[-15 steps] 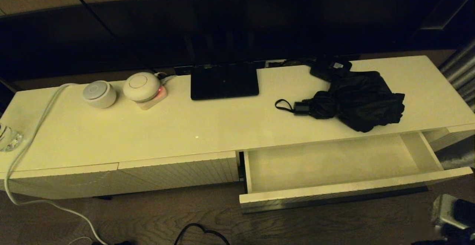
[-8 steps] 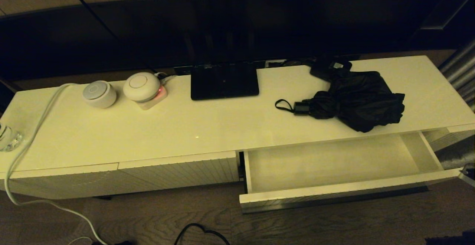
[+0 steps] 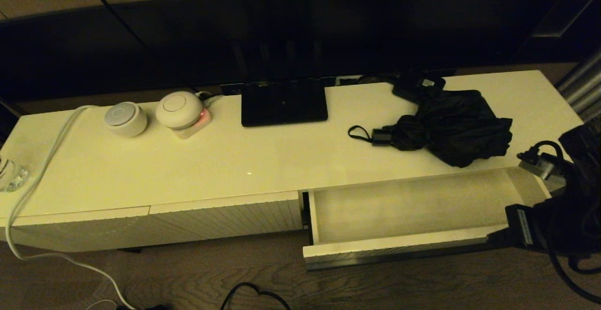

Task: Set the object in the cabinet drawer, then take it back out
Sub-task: Open the drawer

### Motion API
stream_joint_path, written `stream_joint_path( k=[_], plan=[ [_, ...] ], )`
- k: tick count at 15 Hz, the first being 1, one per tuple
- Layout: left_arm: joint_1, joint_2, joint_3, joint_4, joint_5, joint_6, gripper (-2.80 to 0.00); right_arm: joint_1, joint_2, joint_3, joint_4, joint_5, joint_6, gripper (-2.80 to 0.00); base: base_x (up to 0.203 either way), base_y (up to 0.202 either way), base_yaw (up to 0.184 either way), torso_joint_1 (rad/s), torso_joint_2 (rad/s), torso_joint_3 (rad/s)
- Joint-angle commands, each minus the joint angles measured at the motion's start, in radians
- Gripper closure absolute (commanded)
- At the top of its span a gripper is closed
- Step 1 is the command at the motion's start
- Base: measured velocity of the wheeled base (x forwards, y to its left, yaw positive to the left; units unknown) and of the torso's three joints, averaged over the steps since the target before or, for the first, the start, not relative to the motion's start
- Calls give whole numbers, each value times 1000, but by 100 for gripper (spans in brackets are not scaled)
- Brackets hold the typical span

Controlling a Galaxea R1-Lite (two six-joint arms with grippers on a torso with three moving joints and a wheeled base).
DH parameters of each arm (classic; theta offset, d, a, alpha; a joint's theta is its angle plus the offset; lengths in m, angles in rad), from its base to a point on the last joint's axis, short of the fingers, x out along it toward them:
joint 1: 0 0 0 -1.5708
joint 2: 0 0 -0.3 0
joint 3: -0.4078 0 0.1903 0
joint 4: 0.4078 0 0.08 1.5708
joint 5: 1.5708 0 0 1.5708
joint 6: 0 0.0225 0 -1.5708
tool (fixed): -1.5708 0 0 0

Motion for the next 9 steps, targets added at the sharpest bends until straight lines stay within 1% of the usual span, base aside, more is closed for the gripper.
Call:
stream_joint_path(
  k=[1,4,8,9],
  plan=[
    [0,0,3,0,1,0,0,9,104,-54,-27,-13,2,0,0,0,0,0,0,0],
    [0,0,3,0,1,0,0,21,152,-49,-94,-44,2,0,0,0,0,0,0,0],
    [0,0,3,0,1,0,0,37,165,-48,-108,-72,1,0,0,0,0,0,0,0],
    [0,0,3,0,1,0,0,38,175,-45,-123,-94,2,0,0,0,0,0,0,0]
  ],
)
